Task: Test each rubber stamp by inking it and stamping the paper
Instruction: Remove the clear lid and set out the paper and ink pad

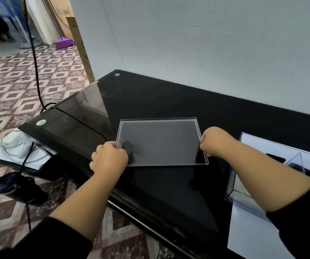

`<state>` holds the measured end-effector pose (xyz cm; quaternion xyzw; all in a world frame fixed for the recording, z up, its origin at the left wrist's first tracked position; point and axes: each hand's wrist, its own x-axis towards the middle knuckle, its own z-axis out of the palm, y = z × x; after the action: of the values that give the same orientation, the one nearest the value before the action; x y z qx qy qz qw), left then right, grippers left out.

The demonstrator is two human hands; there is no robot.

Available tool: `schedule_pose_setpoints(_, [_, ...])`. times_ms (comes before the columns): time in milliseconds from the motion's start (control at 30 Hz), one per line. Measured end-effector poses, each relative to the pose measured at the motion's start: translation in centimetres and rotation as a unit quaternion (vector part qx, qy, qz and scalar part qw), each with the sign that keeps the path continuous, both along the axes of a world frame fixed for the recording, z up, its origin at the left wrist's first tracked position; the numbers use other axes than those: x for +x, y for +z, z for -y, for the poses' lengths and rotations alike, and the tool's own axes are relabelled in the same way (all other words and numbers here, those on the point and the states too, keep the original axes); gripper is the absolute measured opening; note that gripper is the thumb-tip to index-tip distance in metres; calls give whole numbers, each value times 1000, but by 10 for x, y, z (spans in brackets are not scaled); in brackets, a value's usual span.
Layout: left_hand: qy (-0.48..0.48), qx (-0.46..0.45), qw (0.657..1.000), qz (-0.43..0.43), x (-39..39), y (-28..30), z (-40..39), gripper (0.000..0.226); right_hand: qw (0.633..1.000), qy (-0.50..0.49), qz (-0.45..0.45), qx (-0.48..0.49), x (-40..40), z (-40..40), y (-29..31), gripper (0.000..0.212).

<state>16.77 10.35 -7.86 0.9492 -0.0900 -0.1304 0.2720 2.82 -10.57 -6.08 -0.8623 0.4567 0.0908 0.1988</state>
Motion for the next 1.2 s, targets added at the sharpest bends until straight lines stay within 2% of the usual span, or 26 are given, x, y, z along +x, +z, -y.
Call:
schedule_pose_setpoints(233, [-15,11,1000,0,-3,0,-1,46,1000,2,-24,-8,4,0,-3,23])
schedule_pose_setpoints(467, [-31,41,998,-20,-10,4,1,49,1000,4,-20,-1,0,-6,4,9])
schedule_pose_setpoints(533, [-41,59,997,-23,-16,6,2,56,1000,-7,19,2,-6,-10,7,10])
schedule_pose_setpoints(633, [-69,78,995,-2,-29,13,4,63,995,7,92,-42,-16,-17,21,20])
schedule_pose_setpoints(733, [-135,87,987,15,-47,23,11,64,988,13,140,-67,-31,-24,38,19])
schedule_pose_setpoints(867, [-232,72,969,39,-80,40,29,60,988,-2,135,-80,-58,-23,56,23])
schedule_pose_setpoints(1000, [-336,31,939,62,-116,54,56,56,991,-23,118,-50,-93,-22,70,30])
schedule_pose_setpoints(1200, [-488,2,866,112,-162,52,93,51,999,-11,-6,38,-142,-26,87,33])
